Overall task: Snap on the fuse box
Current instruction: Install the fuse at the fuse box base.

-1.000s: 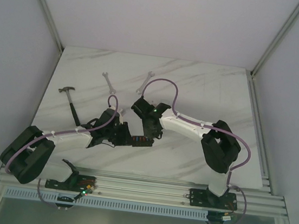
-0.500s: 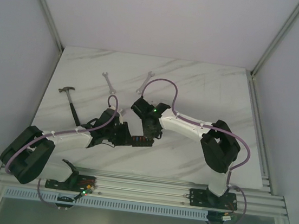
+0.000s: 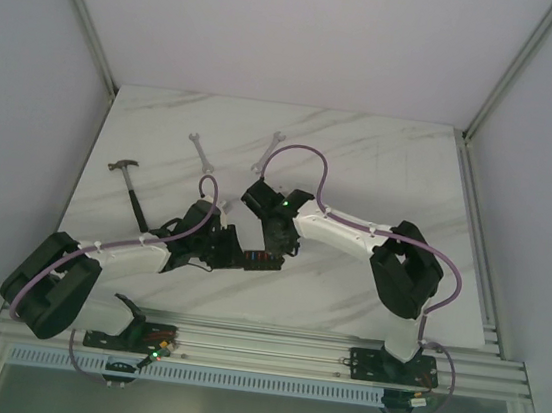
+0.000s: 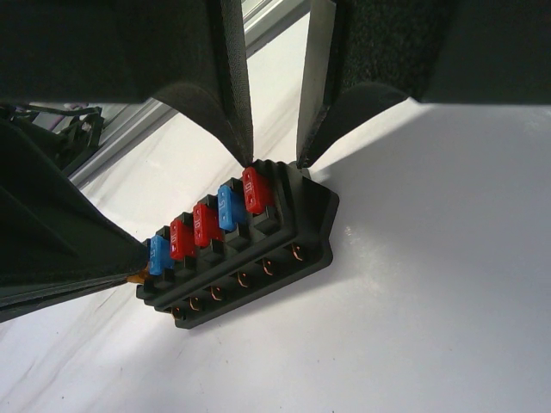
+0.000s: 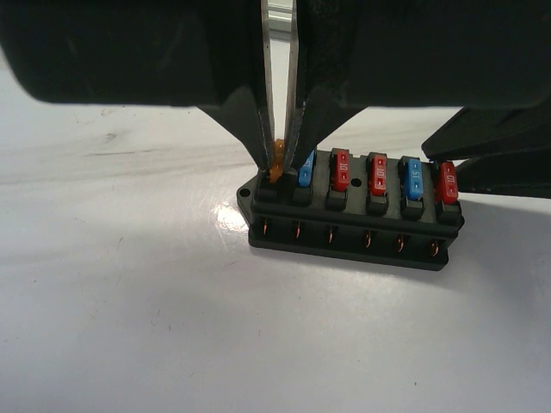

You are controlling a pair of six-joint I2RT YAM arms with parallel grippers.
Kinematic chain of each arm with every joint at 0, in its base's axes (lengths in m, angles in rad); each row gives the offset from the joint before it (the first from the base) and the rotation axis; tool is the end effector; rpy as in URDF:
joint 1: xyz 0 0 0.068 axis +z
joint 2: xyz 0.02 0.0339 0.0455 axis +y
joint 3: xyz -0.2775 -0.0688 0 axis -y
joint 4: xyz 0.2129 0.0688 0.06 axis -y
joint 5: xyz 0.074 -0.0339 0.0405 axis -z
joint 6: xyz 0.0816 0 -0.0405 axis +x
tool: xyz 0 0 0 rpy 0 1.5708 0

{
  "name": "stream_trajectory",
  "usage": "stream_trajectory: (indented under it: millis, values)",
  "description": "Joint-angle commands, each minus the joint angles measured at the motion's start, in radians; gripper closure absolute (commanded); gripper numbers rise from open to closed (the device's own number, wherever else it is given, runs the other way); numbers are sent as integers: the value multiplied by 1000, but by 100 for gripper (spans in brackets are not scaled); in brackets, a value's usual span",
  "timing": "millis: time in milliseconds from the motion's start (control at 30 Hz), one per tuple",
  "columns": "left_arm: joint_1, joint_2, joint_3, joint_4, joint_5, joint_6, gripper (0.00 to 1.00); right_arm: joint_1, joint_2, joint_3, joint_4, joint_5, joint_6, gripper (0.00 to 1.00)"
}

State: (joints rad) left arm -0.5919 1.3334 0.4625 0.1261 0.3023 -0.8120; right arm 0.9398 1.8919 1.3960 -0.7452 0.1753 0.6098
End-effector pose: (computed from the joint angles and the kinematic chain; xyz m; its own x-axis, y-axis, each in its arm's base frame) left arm 0.1935 -0.1593 0.1561 -0.9054 -0.2261 -0.3594 0.0833 0.7355 -0.6724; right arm 0.2318 0.2931 0.1822 -0.8938 -0.2675 -0.3599 -0.3048 0.9511 0.0501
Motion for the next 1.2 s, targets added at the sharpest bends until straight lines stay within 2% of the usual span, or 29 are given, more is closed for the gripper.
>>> stream_trajectory:
  millis: [0, 267, 700, 1167]
  values:
    - [7, 1, -3, -22, -14, -2, 64, -4, 84, -43, -143, 35, -10, 100]
    - [7, 2, -2, -22, -13, -1, 64, -14, 74, -52, -146, 47, -8, 100]
    - [7, 9, 1, -23, -12, 0, 64, -15, 144, -110, -110, 29, -10, 100]
    - [7, 5, -8, -22, -13, -5, 64, -22, 230, -171, -118, 103, -6, 100]
